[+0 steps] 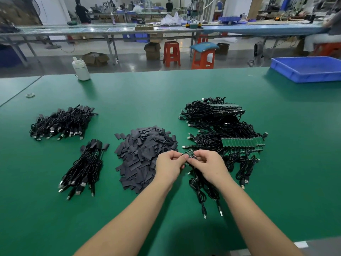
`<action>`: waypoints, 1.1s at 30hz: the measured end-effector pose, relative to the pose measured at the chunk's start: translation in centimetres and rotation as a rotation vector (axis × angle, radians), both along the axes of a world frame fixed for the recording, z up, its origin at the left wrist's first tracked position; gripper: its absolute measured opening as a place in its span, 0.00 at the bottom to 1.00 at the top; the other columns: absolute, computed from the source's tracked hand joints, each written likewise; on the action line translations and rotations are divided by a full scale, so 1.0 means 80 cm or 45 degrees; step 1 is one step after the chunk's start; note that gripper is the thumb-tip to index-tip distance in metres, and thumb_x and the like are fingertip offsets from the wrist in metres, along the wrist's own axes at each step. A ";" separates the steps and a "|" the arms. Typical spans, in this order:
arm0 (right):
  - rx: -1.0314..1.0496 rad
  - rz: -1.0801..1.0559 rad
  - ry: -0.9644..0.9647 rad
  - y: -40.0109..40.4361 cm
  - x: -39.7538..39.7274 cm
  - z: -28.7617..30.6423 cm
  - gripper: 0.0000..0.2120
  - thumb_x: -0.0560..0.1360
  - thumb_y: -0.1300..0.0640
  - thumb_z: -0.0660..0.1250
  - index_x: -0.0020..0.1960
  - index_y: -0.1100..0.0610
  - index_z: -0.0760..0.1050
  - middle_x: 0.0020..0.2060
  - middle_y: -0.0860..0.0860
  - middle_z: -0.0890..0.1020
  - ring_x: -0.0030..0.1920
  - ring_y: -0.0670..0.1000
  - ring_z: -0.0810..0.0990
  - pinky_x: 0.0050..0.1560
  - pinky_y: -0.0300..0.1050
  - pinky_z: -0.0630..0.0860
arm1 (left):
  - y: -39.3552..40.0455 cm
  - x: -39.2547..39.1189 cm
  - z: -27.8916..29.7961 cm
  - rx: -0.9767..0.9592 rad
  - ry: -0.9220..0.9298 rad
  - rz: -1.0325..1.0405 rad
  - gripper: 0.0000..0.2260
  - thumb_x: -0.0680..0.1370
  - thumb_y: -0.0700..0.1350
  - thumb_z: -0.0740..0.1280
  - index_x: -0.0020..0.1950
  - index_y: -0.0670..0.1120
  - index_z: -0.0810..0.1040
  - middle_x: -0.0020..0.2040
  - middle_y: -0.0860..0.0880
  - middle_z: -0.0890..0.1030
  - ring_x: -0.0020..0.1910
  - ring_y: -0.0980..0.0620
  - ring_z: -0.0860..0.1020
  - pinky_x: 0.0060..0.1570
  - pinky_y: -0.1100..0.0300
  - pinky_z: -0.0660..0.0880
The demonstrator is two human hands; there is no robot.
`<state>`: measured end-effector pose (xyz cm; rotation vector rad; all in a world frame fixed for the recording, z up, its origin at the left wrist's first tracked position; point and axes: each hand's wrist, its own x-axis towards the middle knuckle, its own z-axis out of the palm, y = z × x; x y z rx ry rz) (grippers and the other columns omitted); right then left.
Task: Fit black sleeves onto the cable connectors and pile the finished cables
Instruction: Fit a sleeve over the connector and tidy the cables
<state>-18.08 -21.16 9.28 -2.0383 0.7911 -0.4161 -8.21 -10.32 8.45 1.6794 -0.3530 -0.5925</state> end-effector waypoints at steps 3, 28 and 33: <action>-0.096 -0.016 0.005 0.003 -0.001 -0.001 0.08 0.74 0.49 0.74 0.50 0.53 0.84 0.38 0.47 0.84 0.37 0.45 0.79 0.42 0.39 0.75 | -0.001 0.000 -0.001 0.037 -0.023 0.018 0.05 0.74 0.44 0.75 0.41 0.44 0.84 0.28 0.50 0.79 0.26 0.57 0.73 0.34 0.59 0.74; -0.188 -0.301 -0.308 0.022 -0.009 -0.035 0.05 0.74 0.55 0.75 0.49 0.55 0.85 0.28 0.28 0.77 0.40 0.26 0.77 0.41 0.21 0.69 | -0.015 -0.016 0.000 0.163 -0.301 0.068 0.09 0.74 0.46 0.74 0.35 0.53 0.79 0.30 0.54 0.80 0.29 0.66 0.76 0.29 0.75 0.67; -0.193 -0.327 -0.315 0.024 -0.010 -0.035 0.01 0.75 0.53 0.73 0.47 0.49 0.84 0.33 0.36 0.81 0.41 0.33 0.80 0.39 0.27 0.72 | -0.016 -0.018 0.000 0.168 -0.363 0.081 0.09 0.75 0.47 0.73 0.35 0.53 0.79 0.32 0.54 0.80 0.31 0.63 0.77 0.31 0.73 0.69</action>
